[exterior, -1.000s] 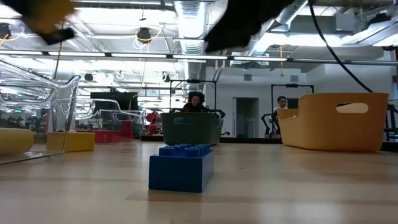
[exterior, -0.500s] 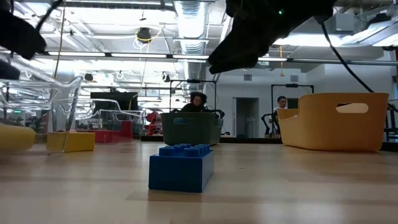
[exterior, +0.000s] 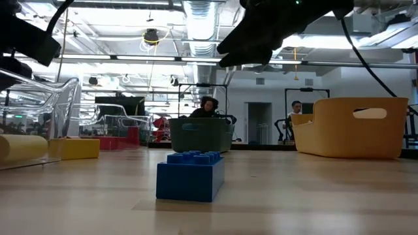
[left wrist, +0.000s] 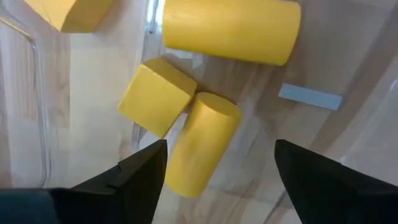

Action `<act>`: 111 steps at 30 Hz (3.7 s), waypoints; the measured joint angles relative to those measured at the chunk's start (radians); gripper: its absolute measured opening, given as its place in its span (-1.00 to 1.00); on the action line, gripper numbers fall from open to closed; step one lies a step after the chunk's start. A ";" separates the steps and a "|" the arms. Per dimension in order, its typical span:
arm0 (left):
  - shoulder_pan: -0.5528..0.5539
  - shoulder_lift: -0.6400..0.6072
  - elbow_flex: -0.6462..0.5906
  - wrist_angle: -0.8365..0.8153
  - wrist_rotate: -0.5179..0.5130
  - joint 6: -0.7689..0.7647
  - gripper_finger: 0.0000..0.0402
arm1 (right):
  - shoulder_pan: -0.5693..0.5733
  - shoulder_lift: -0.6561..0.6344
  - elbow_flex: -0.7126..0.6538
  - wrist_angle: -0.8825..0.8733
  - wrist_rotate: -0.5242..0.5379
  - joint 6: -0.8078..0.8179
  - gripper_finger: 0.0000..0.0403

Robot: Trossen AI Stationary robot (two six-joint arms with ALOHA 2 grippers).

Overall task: Sort blocks
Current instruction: Put the yellow block into the bottom transparent bin

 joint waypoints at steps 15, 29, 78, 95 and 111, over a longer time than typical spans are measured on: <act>-0.054 -0.002 0.238 -0.191 0.020 0.041 0.25 | 0.000 0.001 0.000 -0.049 0.000 0.017 0.32; 0.193 -0.001 0.358 -0.248 -0.422 0.193 0.25 | 0.013 0.001 0.000 -0.120 0.132 -0.046 0.32; 0.130 -0.014 0.373 -0.157 -0.857 0.290 0.25 | -0.054 -0.004 -0.103 0.118 0.027 -0.289 0.31; 0.263 0.090 0.373 0.562 -0.583 0.876 0.25 | -0.085 -0.149 -0.105 0.009 0.108 -0.314 0.31; 0.469 0.162 0.240 0.885 -0.209 1.066 0.25 | -0.146 -0.264 -0.161 -0.125 0.106 -0.162 0.31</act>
